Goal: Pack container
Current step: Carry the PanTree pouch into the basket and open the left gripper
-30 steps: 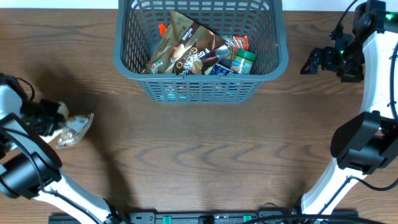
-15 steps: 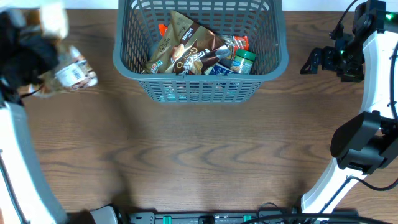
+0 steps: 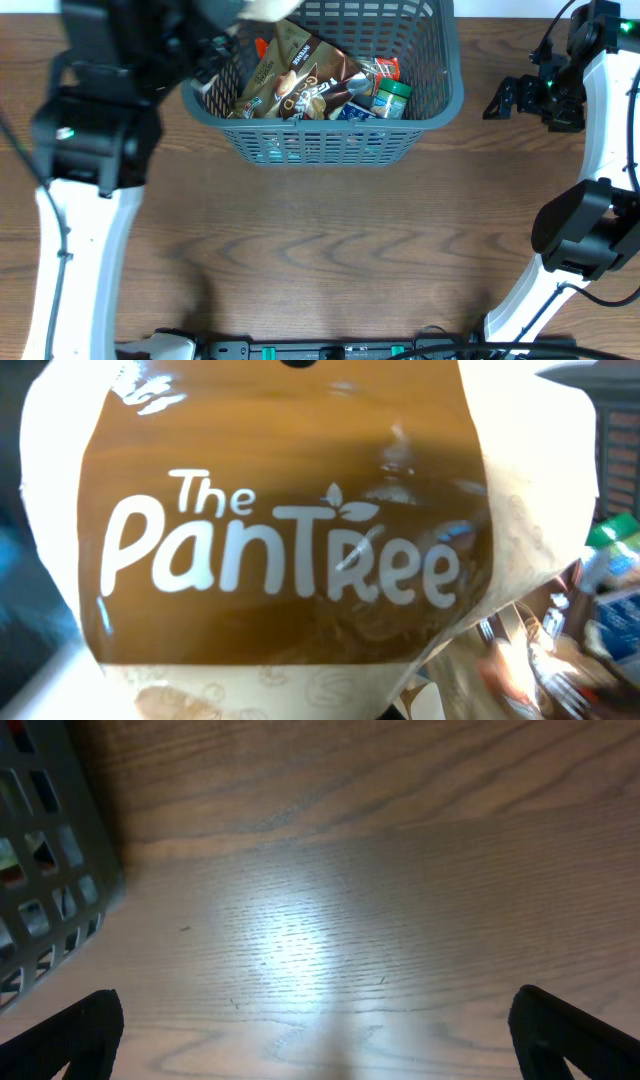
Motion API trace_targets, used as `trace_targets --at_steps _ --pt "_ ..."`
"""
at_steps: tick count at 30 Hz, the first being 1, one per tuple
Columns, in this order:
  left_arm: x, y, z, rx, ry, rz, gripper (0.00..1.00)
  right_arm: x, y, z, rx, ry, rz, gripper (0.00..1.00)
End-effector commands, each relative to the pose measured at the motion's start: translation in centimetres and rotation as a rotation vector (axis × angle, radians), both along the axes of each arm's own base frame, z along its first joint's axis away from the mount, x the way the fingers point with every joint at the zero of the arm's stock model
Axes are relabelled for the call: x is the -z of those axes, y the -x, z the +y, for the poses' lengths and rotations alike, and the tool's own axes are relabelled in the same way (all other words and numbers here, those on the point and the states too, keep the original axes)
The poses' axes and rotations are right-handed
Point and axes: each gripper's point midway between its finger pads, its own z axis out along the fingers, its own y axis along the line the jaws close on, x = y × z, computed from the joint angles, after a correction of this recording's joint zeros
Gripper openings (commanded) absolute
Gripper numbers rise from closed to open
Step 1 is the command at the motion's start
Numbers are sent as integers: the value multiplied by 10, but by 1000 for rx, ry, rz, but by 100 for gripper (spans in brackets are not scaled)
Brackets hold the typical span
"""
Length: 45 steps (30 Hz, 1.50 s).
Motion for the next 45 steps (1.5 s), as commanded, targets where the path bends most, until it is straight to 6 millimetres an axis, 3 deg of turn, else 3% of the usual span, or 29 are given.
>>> trace_targets --at_steps 1,4,9,13,18,21,24,26,27,30,32,37,41,45 --pt "-2 -9 -37 116 -170 -112 6 3 0 -5 59 -5 9 99" --pt "18 -19 -70 190 -210 -102 6 2 0 -8 85 -52 -2 99" --pt "77 -46 -106 281 -319 -32 6 1 3 -14 110 -81 -3 99" --pt "115 -67 -125 310 -328 17 6 1 4 -14 112 -81 -1 99" --pt "166 -74 -151 369 -288 132 6 1 2 -15 112 -82 -11 99" --pt "202 -80 -157 362 -274 223 6 1 1 -15 111 -81 -14 99" --pt "221 -79 -160 352 -260 289 8 1 1 -15 110 -80 -13 99" --pt "228 -74 -158 355 -270 320 36 1 1 -15 110 -80 -14 99" --pt "230 -71 -156 355 -276 337 99 1 0 -15 110 -79 -18 99" --pt "225 -64 -149 337 -294 352 98 1 -3 -16 109 -76 -28 99" --pt "207 -59 -141 301 -282 342 98 0 -6 -15 102 -73 -39 99" --pt "123 -44 -107 150 -104 253 98 -5 -21 -11 63 -56 -102 99" --pt "63 -31 -55 -2 96 208 98 -21 -41 11 -91 -72 -203 99" --pt "42 -24 17 -233 327 263 98 -56 -67 37 -236 -64 -353 99"
